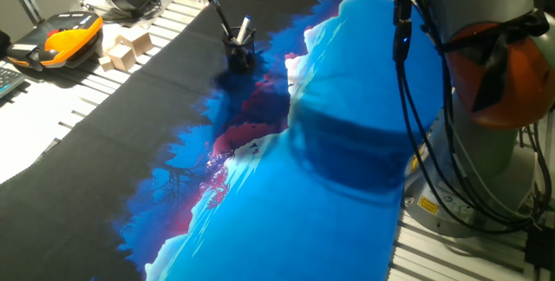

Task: Put the pen into the pen holder

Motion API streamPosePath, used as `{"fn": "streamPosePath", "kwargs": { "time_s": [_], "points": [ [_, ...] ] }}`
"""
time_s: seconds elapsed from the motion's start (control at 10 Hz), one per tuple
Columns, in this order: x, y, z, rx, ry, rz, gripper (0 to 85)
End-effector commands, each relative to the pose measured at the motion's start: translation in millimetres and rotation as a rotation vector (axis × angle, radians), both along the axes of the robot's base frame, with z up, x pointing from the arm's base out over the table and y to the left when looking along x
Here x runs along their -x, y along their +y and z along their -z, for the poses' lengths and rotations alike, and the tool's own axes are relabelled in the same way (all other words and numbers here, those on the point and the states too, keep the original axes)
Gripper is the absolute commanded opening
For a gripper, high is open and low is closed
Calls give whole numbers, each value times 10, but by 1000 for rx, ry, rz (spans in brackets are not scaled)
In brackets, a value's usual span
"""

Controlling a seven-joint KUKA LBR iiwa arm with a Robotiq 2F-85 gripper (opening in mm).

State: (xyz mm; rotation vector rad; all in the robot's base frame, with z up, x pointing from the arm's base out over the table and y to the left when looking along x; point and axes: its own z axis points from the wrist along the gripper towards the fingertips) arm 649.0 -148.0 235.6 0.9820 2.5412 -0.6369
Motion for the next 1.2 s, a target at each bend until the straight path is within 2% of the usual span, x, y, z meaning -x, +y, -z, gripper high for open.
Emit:
{"fn": "streamPosePath", "kwargs": {
  "time_s": [0.0,0.1,0.2,0.3,0.4,0.7,0.8,1.1],
  "points": [
    [0,3,2,-1,1,2,0],
    [0,3,2,-8,2,-11,0],
    [0,3,2,-28,3,-36,0],
    [-19,-27,-24,-54,6,-67,0],
    [-73,-116,-92,-57,8,-81,0],
    [-169,-263,-181,-48,8,-83,0],
    [-209,-301,-182,-24,4,-63,0],
    [-307,-375,-131,-10,-11,-41,0]
  ]
}}
